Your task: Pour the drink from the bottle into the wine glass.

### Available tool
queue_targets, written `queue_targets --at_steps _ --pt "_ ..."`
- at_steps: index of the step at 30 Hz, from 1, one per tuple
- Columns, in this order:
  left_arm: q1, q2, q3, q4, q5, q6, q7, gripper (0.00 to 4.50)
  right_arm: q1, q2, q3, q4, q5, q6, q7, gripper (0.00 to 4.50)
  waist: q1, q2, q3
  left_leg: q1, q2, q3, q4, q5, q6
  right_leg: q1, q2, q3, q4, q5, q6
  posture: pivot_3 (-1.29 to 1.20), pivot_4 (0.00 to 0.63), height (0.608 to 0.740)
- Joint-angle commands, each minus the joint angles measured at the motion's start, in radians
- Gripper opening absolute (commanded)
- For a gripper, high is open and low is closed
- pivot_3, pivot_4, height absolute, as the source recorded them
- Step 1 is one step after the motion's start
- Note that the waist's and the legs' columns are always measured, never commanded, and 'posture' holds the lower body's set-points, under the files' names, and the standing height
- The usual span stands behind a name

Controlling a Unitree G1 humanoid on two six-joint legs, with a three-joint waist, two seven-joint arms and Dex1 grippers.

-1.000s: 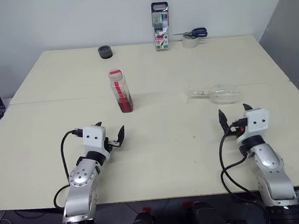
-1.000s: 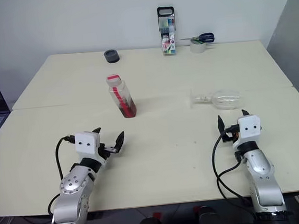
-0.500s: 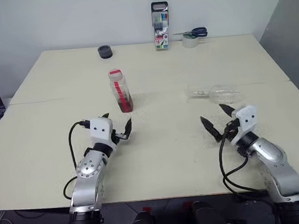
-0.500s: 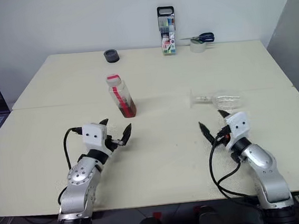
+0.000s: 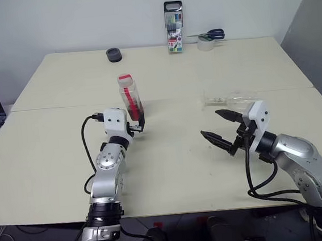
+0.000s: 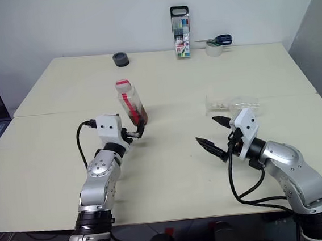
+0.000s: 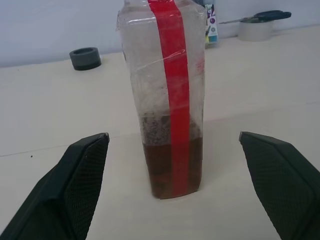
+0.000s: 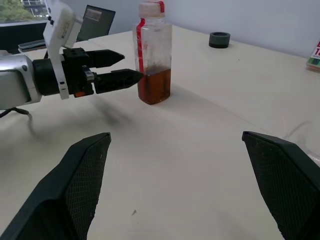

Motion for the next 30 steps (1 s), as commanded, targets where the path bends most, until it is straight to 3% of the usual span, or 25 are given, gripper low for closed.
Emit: queue_targets --at_steps 1,16,30 --pt "-0.067 -0.007 0.005 0.041 0.014 -0.036 0.027 4.46 -0.029 -0.014 -0.015 -0.013 0.022 -0.012 0.033 4.50 0.000 0.000 0.000 0.000 0.000 0.000 0.000 0.000 0.000 0.000 0.000 0.000 0.000 0.000 0.000 0.00 0.150 0.740" --pt "-0.279 -0.023 0.005 0.247 0.047 -0.091 0.093 4.46 -0.076 -0.012 -0.012 0.004 0.022 0.001 0.058 4.50 0.000 -0.002 0.001 -0.001 0.000 0.000 0.000 0.000 -0.001 -0.001 0.000 0.000 0.000 0.000 0.000 0.00 0.150 0.740" --pt "-0.375 -0.017 0.008 0.322 0.051 -0.074 0.117 4.46 -0.104 -0.016 -0.018 0.001 0.025 0.027 0.056 4.50 0.000 -0.002 0.001 -0.003 0.000 0.000 0.000 0.002 -0.004 -0.003 -0.001 0.000 0.000 0.000 0.000 0.00 0.150 0.740"
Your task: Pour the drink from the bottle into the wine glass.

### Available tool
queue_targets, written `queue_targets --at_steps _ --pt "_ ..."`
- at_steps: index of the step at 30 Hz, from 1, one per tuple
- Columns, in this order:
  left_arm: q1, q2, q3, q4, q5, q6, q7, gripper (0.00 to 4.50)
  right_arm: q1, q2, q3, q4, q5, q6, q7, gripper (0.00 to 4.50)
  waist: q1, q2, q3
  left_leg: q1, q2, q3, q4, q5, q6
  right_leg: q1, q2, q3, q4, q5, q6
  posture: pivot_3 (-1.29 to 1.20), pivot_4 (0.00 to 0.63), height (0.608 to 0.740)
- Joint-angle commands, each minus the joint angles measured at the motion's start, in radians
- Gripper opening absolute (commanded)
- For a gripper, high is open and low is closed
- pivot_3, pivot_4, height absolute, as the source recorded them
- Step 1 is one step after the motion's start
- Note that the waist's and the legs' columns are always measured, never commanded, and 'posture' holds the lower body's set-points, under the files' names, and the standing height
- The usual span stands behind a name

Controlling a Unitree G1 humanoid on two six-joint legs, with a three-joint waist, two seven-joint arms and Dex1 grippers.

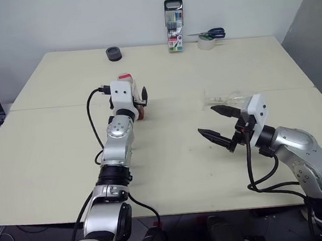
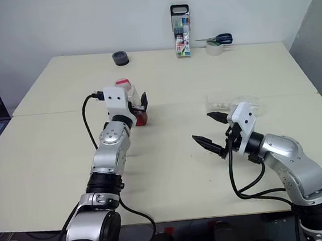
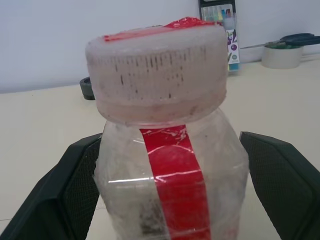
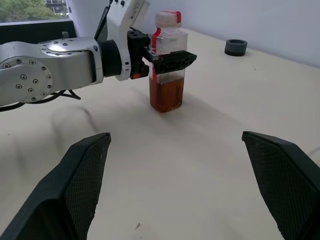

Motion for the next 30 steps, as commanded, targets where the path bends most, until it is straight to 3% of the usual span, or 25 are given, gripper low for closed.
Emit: queue_targets --at_steps 1,10,13,18,20,30 --pt "-0.046 0.005 0.004 -0.007 0.009 -0.008 0.013 4.46 -0.028 -0.006 -0.020 -0.019 0.019 0.004 0.000 4.50 0.000 0.000 0.000 0.000 0.000 0.000 0.000 0.000 0.000 0.000 0.000 0.000 0.000 0.000 0.000 0.00 0.150 0.740" --pt "-0.059 0.025 0.000 0.020 0.017 -0.009 0.010 4.46 -0.036 -0.011 -0.023 -0.024 0.018 0.019 0.000 4.50 0.000 0.000 0.000 -0.001 0.000 0.000 0.000 0.000 0.000 -0.002 0.000 0.000 0.000 0.000 0.000 0.00 0.150 0.740" --pt "-0.057 0.026 -0.001 0.021 0.015 -0.007 0.010 3.84 -0.041 -0.011 -0.024 -0.023 0.019 0.022 -0.002 4.50 0.000 0.000 0.000 -0.002 0.000 0.000 0.000 0.000 0.000 -0.002 0.000 0.000 0.000 0.000 0.000 0.00 0.150 0.740" --pt "-0.047 0.019 -0.004 0.011 0.011 -0.004 0.001 2.22 -0.047 -0.009 -0.025 -0.021 0.019 0.024 -0.003 4.50 0.000 0.000 0.000 -0.002 0.000 0.000 0.000 0.000 0.000 -0.002 0.000 0.000 0.000 0.000 0.000 0.00 0.150 0.740" --pt "-0.044 0.018 -0.003 0.007 0.009 -0.004 -0.001 1.81 -0.049 -0.008 -0.024 -0.020 0.019 0.023 -0.003 4.50 -0.001 0.000 0.000 -0.002 0.000 0.000 0.000 0.000 0.000 -0.002 0.000 0.000 0.000 0.000 0.000 0.00 0.150 0.740" --pt "-0.002 0.021 -0.007 -0.062 -0.018 -0.029 -0.060 1.76 -0.055 0.010 -0.020 -0.020 0.013 0.011 -0.021 4.50 -0.001 0.000 0.000 -0.002 0.000 0.000 0.000 0.000 0.000 -0.003 0.000 0.000 0.001 0.000 0.000 0.00 0.150 0.740"
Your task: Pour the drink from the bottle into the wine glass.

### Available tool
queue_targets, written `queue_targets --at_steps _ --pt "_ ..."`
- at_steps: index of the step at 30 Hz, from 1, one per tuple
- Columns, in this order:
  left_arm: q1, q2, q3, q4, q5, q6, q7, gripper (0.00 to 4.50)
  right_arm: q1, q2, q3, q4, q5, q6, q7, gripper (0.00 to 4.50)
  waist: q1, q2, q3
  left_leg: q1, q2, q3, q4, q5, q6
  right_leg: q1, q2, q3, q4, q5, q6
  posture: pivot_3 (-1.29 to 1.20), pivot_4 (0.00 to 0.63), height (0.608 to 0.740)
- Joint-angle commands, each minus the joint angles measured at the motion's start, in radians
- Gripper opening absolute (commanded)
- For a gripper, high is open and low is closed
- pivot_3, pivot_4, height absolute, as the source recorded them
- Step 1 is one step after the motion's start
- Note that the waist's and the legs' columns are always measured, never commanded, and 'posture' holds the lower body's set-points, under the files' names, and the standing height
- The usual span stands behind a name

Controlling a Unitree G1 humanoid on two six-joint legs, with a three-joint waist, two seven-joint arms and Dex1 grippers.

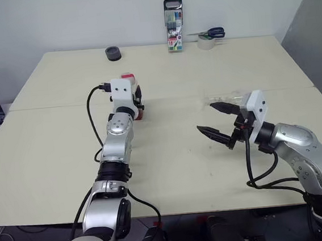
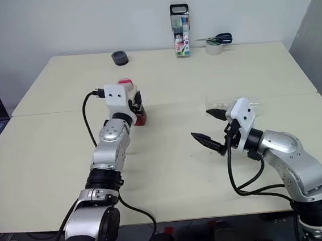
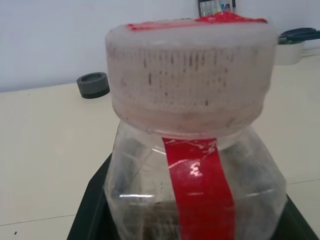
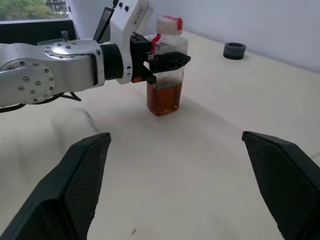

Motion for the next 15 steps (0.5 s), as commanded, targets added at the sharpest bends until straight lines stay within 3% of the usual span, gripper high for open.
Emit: queue_targets --at_steps 1,9,15 --pt "0.019 0.011 -0.012 -0.094 -0.017 -0.037 -0.064 1.76 -0.016 0.012 -0.018 -0.022 0.012 -0.013 -0.015 4.50 0.000 0.000 0.000 0.000 0.000 0.000 0.000 0.000 0.000 0.000 0.000 0.000 0.000 0.000 0.000 0.00 0.150 0.740" --pt "0.049 0.030 -0.055 -0.167 -0.116 -0.075 -0.354 1.76 0.023 0.027 -0.020 -0.021 -0.073 -0.069 -0.090 4.50 0.002 0.000 0.000 -0.003 0.000 -0.001 0.001 0.000 0.000 -0.002 0.000 -0.001 0.000 0.000 0.000 0.00 0.150 0.740" --pt "-0.006 0.049 -0.120 -0.096 -0.199 -0.128 -0.703 1.73 0.056 0.018 -0.044 -0.074 -0.112 -0.048 -0.161 4.50 0.001 0.000 0.000 -0.003 0.000 -0.001 0.001 0.000 0.000 -0.002 0.000 -0.001 0.000 0.000 0.000 0.00 0.150 0.740"
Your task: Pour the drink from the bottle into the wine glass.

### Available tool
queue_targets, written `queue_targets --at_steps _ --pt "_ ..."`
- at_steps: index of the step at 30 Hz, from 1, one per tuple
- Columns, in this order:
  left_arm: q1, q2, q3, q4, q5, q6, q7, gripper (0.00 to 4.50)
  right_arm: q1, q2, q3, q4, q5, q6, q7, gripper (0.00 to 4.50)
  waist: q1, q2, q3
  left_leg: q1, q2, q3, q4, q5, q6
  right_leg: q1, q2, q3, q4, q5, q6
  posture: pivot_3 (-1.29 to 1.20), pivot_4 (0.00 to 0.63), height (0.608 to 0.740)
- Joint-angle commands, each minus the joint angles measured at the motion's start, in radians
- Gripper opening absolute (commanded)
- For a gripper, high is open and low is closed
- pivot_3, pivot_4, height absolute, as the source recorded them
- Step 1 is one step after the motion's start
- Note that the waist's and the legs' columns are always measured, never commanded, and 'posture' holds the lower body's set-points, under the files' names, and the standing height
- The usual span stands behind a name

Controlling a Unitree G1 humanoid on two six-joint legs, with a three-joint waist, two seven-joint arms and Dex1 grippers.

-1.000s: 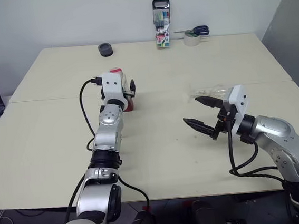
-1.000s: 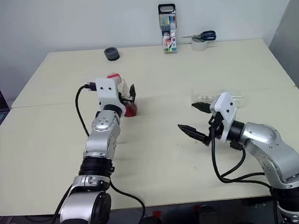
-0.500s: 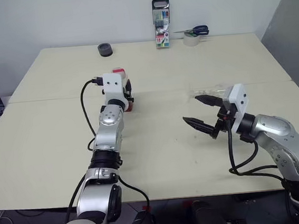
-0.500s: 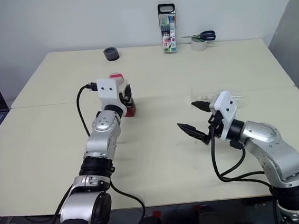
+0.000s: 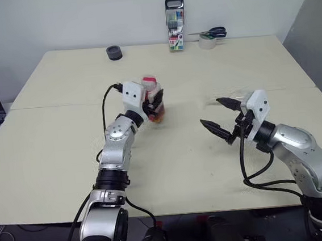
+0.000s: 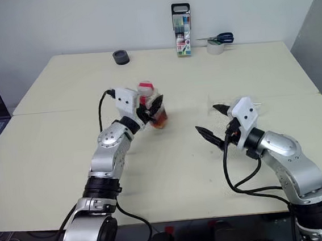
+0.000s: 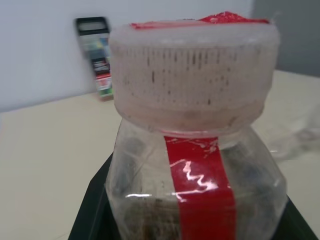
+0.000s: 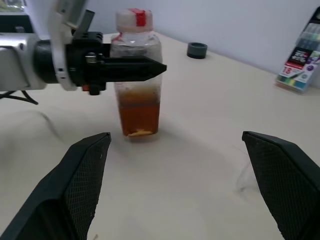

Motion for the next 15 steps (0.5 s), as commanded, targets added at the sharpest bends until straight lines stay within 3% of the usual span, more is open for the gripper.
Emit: queue_targets --at_steps 1,10,15 --pt "-0.075 0.010 -0.047 0.035 -0.023 -0.100 -0.184 1.73 0.014 -0.023 -0.046 -0.076 -0.007 0.007 -0.026 4.50 0.000 0.000 0.000 0.000 0.000 0.000 0.000 0.000 0.000 0.000 0.000 0.000 0.000 0.000 0.000 0.00 0.150 0.740" --pt "-0.193 -0.035 -0.067 0.226 -0.073 -0.151 -0.479 1.73 -0.075 -0.003 -0.107 -0.252 0.187 0.260 -0.132 4.50 -0.009 0.000 0.000 0.000 0.000 0.000 0.000 -0.002 0.003 0.000 0.001 0.000 0.000 0.000 0.000 0.00 0.150 0.740" --pt "-0.197 -0.046 -0.086 0.237 -0.075 -0.142 -0.569 1.73 -0.138 0.038 -0.053 -0.283 0.213 0.302 -0.184 4.50 -0.008 0.000 0.000 0.000 0.000 -0.001 0.000 -0.002 0.004 0.000 0.001 0.000 0.001 0.000 0.000 0.00 0.150 0.740"
